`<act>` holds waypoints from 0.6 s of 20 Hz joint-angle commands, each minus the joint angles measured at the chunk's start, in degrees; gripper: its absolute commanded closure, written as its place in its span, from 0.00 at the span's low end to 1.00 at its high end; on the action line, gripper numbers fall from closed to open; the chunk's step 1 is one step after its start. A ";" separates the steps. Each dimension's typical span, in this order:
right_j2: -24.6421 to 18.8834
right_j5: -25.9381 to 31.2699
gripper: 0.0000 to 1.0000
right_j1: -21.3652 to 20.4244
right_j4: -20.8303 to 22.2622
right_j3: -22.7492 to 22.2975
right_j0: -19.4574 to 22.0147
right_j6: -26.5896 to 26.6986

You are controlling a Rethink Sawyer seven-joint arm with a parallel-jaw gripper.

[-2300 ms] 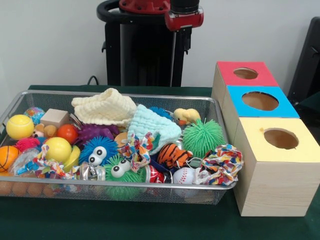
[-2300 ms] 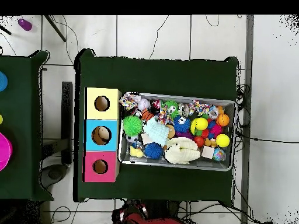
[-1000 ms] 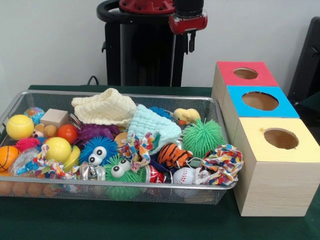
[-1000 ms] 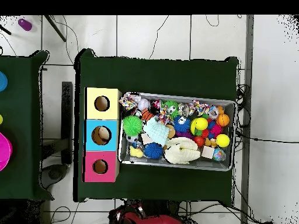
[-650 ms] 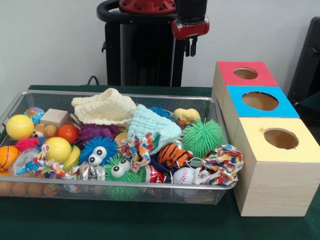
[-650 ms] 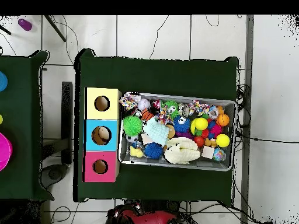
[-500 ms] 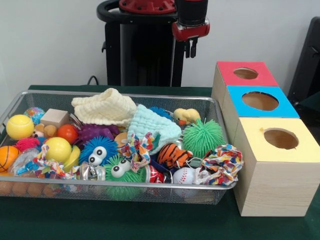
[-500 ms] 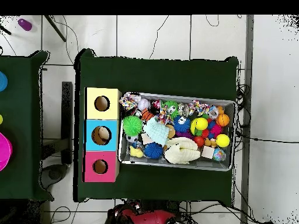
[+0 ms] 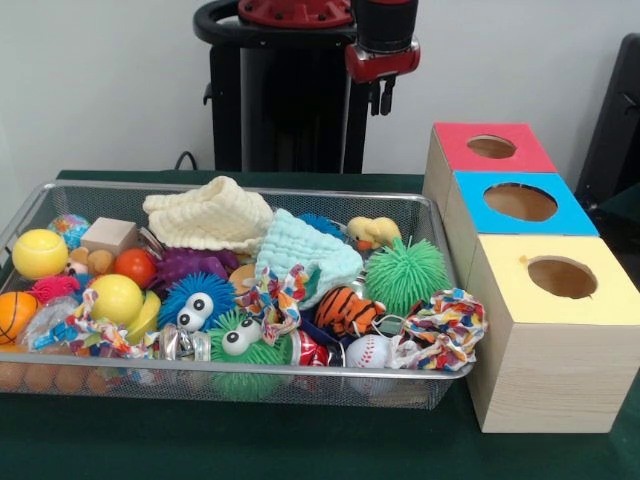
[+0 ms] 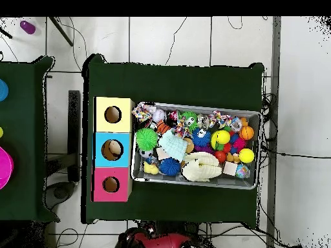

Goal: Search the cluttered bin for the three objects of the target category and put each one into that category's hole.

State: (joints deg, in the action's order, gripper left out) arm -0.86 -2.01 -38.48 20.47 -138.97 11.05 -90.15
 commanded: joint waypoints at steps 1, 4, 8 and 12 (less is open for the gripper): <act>0.82 -0.47 1.00 0.90 -3.88 10.25 -1.28 -9.89; 0.16 0.06 1.00 0.02 -3.75 9.75 -0.85 -9.67; -0.39 -0.82 1.00 -0.29 -3.77 9.17 -1.00 -10.06; 0.58 -1.67 0.00 -0.30 -4.52 9.27 -1.89 -10.89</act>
State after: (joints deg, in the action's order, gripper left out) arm 0.75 -2.01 -38.97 20.35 -138.98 9.30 -90.15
